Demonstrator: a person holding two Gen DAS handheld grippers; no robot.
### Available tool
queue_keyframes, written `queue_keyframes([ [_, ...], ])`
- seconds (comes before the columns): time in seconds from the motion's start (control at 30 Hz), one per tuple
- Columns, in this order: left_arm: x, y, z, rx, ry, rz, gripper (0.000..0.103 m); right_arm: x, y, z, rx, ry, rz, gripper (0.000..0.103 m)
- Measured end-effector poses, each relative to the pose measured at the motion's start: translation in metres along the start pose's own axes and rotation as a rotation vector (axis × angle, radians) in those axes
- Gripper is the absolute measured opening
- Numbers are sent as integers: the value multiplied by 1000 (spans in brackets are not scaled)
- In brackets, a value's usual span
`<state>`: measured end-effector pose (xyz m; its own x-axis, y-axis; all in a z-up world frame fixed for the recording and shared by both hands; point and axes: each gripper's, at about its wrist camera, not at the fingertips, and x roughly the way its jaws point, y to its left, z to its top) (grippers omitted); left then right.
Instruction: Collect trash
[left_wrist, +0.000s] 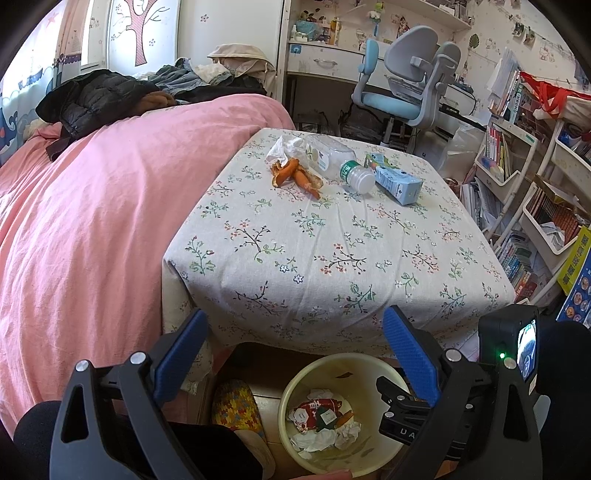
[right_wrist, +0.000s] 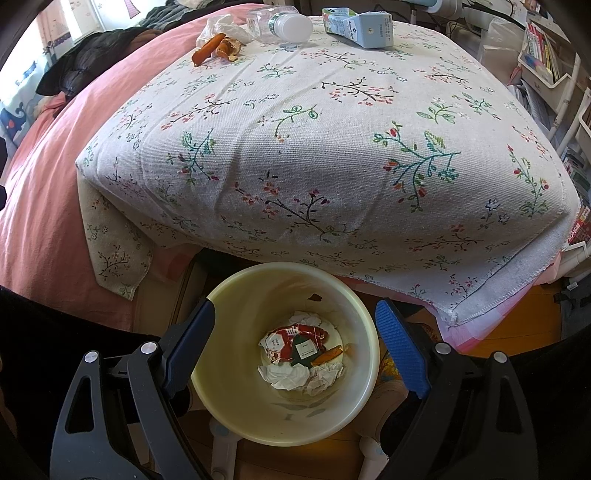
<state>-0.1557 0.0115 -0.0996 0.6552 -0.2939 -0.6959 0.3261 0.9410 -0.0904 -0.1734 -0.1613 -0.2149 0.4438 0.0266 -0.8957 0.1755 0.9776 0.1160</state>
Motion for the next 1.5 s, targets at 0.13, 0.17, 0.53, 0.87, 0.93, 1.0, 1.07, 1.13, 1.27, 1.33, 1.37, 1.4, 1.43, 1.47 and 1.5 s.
queue_keyframes([
  [0.13, 0, 0, 0, 0, -1, 1, 92, 0, 1, -1, -1, -2, 0, 85],
  [0.17, 0, 0, 0, 0, -1, 1, 92, 0, 1, -1, -1, -1, 0, 85],
  [0.53, 0, 1, 0, -20, -7, 7, 92, -4, 2, 0, -12, -14, 1, 85],
  [0.87, 0, 1, 1, -19, 1, 6, 92, -4, 2, 1, -15, -14, 3, 85],
  [0.93, 0, 1, 1, -19, 1, 7, 92, -5, 3, 1, -17, -14, 3, 85],
  [1.0, 1, 2, 1, -19, 2, 6, 92, -5, 3, 1, -17, -15, 2, 85],
  [1.07, 1, 2, 1, -19, 1, 7, 92, -6, 3, 1, -15, -18, 3, 85],
  [1.13, 0, 3, 1, -23, -1, 8, 92, -8, 2, 1, -12, -26, 3, 85],
  [1.27, -6, 9, 5, -50, -38, 27, 92, -24, 3, 8, -19, -83, 1, 85],
  [1.33, -10, 17, 8, -81, -71, 52, 92, -34, 6, 13, -36, -123, -5, 85],
  [1.37, -10, 20, 9, -94, -76, 58, 92, -42, 7, 18, -45, -149, -3, 85],
  [1.4, -10, 24, 11, -112, -79, 69, 92, -48, 9, 22, -53, -172, -2, 85],
  [1.43, -10, 30, 14, -142, -85, 88, 92, -53, 10, 26, -61, -191, -1, 85],
  [1.47, -10, 36, 17, -168, -93, 106, 92, -59, 11, 33, -73, -213, 1, 85],
  [1.5, -10, 42, 20, -190, -100, 120, 92, -64, 11, 40, -80, -232, 3, 85],
])
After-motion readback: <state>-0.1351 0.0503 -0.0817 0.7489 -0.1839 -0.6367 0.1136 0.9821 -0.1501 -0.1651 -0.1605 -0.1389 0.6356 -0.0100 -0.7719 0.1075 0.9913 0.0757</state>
